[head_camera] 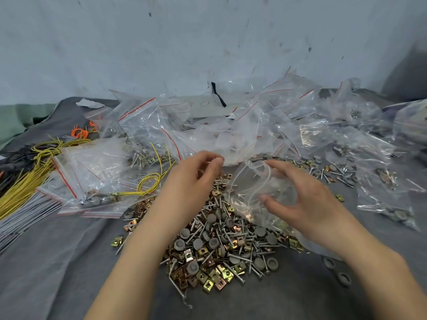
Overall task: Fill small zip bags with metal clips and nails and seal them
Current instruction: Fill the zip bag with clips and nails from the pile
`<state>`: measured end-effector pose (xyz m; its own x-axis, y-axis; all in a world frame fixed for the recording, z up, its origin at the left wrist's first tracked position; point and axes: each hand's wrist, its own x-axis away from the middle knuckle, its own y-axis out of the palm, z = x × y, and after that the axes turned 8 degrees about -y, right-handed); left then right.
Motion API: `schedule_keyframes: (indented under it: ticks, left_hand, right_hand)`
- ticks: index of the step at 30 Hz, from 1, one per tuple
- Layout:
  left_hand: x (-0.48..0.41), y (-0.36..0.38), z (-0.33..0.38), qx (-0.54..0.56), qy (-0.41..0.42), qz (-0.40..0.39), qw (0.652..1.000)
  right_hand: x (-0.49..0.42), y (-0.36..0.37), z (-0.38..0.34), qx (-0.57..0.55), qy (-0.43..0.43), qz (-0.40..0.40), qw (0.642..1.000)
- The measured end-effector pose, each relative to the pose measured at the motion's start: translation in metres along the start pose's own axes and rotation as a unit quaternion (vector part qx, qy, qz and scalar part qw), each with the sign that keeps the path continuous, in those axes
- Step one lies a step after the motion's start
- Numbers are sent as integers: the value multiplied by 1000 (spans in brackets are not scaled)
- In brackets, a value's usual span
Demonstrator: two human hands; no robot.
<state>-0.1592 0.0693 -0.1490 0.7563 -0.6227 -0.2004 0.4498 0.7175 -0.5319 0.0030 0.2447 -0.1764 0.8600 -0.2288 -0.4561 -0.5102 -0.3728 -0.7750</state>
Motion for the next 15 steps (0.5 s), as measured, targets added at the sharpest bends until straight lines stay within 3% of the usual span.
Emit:
schedule_keyframes:
  ticks: [4, 7, 12, 15]
  left_hand:
    - [3, -9, -17, -191, -1, 4, 982]
    - [6, -12, -25, -269, 0, -15, 963]
    - [8, -8, -26, -275, -26, -79, 958]
    - [4, -7, -26, -249, -25, -46, 967]
  right_hand:
    - [1, 0, 4, 0, 5, 7, 1000]
    - [2, -1, 2, 8, 6, 5, 1000]
    - [2, 1, 1, 6, 8, 11, 1000]
    - [2, 1, 2, 12, 8, 6, 1000]
